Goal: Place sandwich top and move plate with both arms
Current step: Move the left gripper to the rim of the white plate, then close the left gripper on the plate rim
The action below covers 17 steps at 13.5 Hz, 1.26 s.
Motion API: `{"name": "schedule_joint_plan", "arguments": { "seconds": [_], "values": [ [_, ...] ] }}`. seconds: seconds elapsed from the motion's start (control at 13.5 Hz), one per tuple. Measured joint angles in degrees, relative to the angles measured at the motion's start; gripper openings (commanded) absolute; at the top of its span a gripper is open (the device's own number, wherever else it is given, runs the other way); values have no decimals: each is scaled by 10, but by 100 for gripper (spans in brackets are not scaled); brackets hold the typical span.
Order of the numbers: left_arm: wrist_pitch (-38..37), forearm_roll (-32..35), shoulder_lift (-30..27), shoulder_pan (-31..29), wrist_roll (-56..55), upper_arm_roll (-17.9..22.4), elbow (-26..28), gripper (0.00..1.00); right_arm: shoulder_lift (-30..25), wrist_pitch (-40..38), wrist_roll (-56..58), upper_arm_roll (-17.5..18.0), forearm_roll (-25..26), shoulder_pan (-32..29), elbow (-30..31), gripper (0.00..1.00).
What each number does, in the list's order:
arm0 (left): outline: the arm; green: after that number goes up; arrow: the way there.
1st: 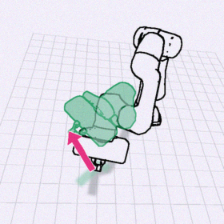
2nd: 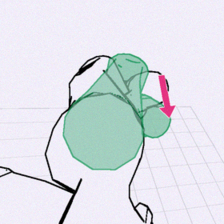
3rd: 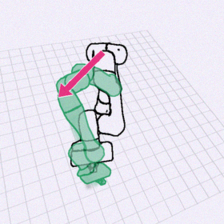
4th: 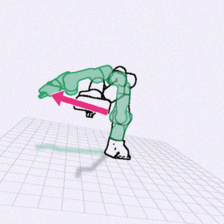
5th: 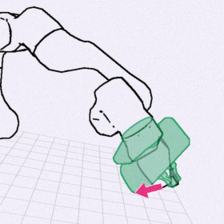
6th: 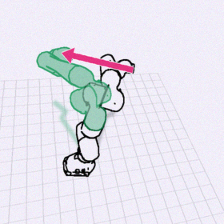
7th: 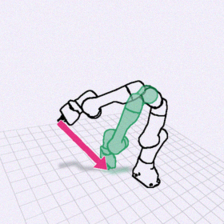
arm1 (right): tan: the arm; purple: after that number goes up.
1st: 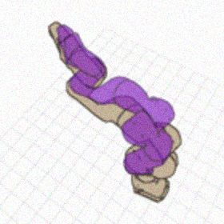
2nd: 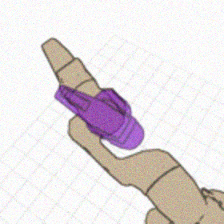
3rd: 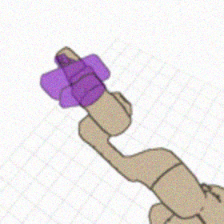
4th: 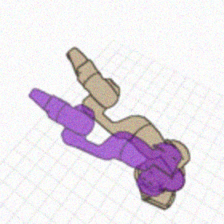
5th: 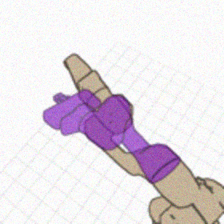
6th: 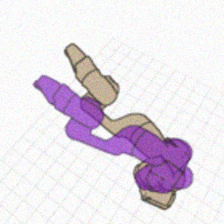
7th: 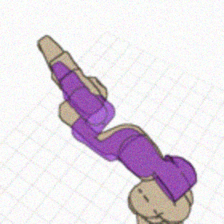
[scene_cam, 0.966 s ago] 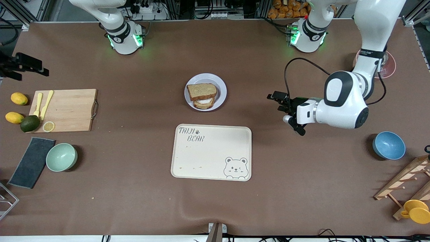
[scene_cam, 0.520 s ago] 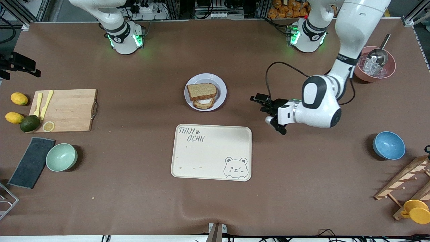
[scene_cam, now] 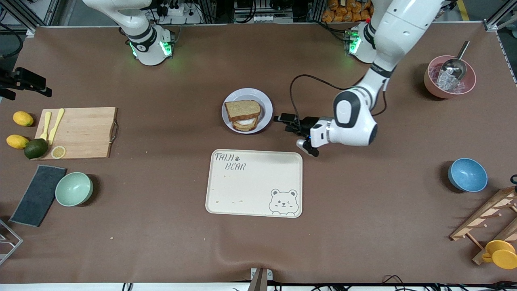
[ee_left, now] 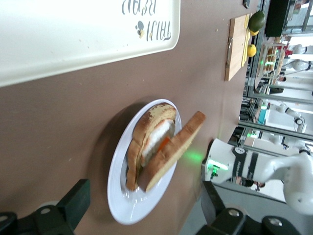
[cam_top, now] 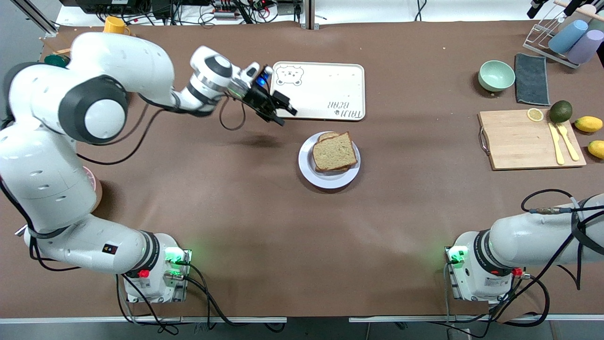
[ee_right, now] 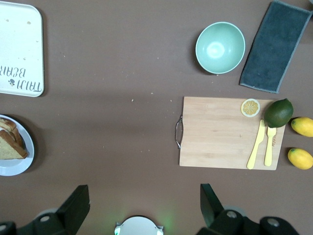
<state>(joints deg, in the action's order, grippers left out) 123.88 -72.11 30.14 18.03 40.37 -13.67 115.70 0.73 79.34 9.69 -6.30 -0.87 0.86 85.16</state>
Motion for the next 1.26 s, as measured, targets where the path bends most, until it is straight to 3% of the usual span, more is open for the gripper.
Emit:
{"name": "schedule_joint_plan", "arguments": {
  "seconds": [0.22,0.3,1.26],
  "values": [
    [21,-161,13,15,185,0,76,100,2,24,0,0,-8,1,1,100],
    [21,-185,15,15,221,1,94,100,3,26,0,0,-8,1,1,100],
    [21,-252,20,51,247,0,107,100,15,28,-1,-9,-53,-32,3,100]
  ]
}}
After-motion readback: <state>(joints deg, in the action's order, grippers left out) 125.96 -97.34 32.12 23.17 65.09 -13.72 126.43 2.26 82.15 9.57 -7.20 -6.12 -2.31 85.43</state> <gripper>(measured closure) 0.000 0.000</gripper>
